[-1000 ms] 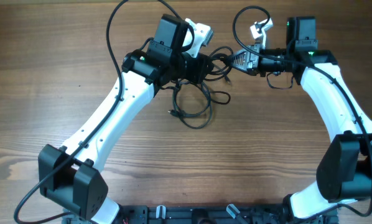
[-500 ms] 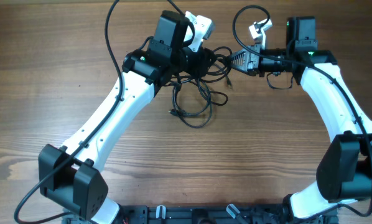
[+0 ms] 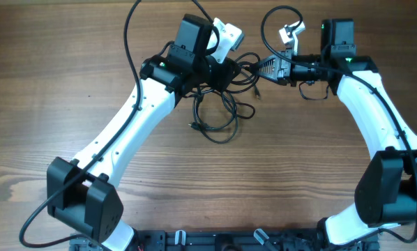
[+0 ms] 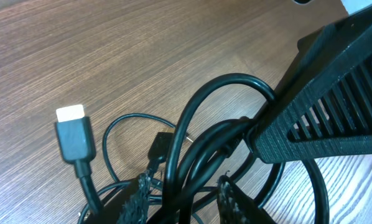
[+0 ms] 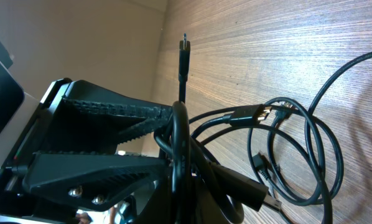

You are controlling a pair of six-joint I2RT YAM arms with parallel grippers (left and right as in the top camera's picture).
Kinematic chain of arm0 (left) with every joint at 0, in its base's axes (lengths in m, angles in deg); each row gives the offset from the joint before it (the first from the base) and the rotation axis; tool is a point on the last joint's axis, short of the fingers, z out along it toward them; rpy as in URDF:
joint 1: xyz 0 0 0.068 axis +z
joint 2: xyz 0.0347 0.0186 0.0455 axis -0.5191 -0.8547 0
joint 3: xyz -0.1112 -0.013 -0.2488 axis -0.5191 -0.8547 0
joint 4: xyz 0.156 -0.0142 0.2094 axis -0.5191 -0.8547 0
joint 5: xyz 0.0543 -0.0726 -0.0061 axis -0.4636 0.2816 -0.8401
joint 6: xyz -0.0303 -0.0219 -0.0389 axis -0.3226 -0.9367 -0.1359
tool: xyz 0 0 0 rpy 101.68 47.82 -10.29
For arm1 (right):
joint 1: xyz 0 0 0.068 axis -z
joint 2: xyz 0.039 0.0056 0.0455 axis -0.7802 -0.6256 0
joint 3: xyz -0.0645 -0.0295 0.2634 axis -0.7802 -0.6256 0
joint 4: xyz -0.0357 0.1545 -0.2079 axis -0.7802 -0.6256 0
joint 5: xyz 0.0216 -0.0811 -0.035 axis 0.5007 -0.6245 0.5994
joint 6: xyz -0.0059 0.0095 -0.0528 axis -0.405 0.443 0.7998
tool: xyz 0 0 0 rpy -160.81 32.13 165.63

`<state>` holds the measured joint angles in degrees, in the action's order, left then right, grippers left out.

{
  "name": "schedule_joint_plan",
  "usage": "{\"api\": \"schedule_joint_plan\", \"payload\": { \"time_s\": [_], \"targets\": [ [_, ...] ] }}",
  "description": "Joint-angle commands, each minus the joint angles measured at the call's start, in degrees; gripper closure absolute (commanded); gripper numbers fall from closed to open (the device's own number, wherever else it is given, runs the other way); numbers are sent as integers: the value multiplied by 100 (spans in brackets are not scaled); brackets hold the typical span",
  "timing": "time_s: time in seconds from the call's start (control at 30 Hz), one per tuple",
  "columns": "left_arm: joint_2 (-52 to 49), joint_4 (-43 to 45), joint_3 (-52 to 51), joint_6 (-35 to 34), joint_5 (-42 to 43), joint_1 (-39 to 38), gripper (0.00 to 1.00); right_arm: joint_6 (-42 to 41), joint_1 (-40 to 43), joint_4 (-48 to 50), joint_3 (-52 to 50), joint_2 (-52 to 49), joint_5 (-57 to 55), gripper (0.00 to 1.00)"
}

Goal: Untangle cables

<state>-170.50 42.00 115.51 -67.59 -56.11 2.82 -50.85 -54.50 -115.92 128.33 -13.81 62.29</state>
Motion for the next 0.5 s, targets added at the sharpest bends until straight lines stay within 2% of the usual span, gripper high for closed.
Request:
{"api": "schedule_joint_plan", "payload": {
  "time_s": [0.0,0.03,0.1,0.13,0.4,0.47],
  "targets": [
    [-114,76,92,131,160,-15,71,122,-13,-26,7,138,315,96],
    [-114,118,92,129,162,-15,76,133,-13,-52,7,138,315,96],
    [-114,151,92,127,188,-22,93,184,-13,-101,7,138,315,96],
    [-114,142,92,125,227,-28,96,188,-13,-120,7,138,313,96],
    [-247,-17,85,107,420,-127,96,216,-13,-149,7,138,275,96],
    [-245,35,85,101,420,-133,96,203,-13,-199,7,138,-144,96]
  ]
}}
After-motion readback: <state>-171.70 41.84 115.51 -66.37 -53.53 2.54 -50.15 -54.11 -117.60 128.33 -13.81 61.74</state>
